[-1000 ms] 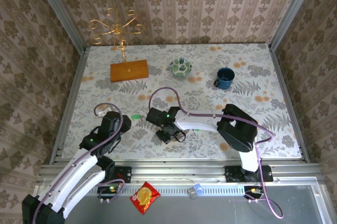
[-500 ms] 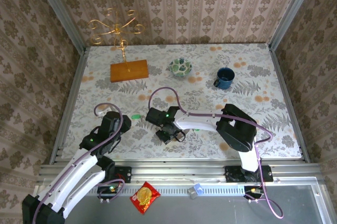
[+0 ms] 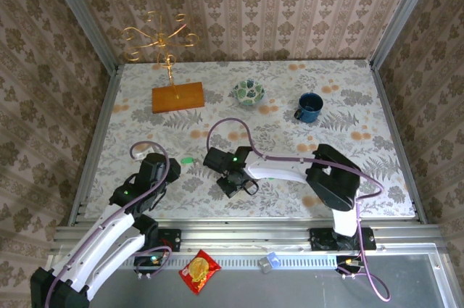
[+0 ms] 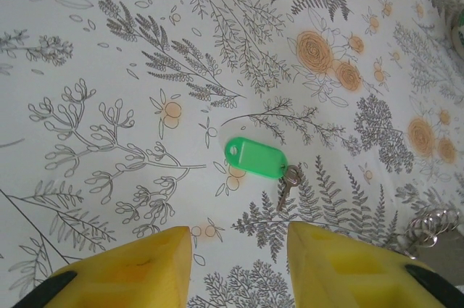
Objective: Put the keys on the keyring
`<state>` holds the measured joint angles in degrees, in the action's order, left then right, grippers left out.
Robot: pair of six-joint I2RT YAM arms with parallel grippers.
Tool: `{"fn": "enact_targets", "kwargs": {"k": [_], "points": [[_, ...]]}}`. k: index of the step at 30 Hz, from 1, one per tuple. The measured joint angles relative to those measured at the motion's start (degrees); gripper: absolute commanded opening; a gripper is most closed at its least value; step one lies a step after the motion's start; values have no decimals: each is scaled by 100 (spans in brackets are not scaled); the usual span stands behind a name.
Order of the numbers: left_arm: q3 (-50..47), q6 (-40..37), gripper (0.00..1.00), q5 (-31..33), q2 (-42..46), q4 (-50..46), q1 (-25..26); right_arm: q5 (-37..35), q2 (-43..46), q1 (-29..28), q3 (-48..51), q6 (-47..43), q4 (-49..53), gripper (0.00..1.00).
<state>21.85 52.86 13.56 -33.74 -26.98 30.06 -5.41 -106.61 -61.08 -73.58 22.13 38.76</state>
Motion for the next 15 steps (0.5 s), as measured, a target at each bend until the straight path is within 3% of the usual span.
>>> {"fn": "enact_targets", "kwargs": {"k": [15], "points": [[761, -2319, 38, -116, 0, 789, -17, -463, 2074, 138, 1051, -1259, -1443, 0]]}}
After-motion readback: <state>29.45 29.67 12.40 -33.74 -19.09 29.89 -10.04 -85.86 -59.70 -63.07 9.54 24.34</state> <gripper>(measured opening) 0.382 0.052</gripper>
